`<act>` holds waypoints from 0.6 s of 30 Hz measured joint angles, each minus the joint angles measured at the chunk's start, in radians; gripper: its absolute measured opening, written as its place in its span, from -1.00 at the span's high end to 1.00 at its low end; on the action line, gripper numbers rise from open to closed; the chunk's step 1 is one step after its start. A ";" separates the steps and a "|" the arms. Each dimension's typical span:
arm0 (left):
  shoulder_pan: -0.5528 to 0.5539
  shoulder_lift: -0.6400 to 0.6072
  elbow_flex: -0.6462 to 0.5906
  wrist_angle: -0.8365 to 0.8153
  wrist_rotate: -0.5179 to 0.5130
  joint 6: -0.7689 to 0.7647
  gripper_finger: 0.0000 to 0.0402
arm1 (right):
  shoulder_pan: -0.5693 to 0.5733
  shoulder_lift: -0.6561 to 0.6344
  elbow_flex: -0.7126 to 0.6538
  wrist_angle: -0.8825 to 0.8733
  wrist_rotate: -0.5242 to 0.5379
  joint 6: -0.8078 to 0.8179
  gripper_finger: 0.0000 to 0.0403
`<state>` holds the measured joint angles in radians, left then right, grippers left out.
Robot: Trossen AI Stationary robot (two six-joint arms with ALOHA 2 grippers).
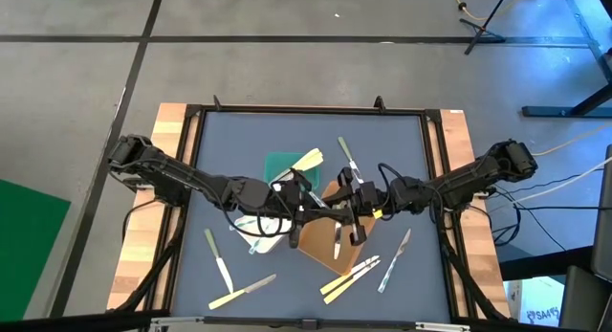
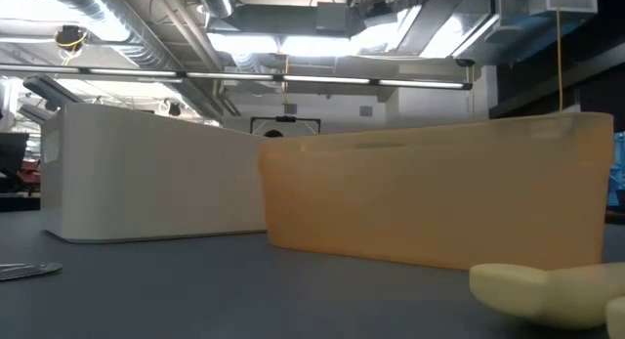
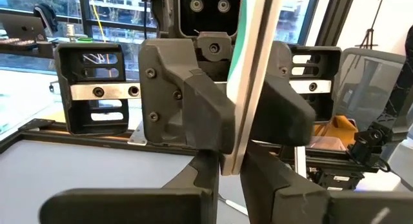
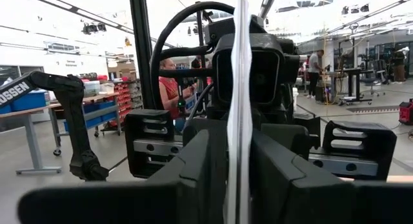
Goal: Sort silverware by color (type)
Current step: Put the blue patterned knife into the white bin
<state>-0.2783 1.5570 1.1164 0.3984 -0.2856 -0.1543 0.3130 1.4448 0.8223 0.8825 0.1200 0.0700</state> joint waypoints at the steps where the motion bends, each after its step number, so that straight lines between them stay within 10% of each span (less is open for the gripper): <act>1: 0.001 0.000 0.000 0.000 -0.001 0.000 0.82 | 0.000 0.000 0.000 0.000 0.000 0.000 0.52; 18: -0.006 -0.003 0.003 0.000 -0.026 0.008 0.82 | 0.001 -0.074 -0.002 -0.121 -0.011 0.004 0.31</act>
<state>-0.2844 1.5543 1.1191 0.3980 -0.3114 -0.1467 0.3141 1.3708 0.8204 0.7619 0.1085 0.0735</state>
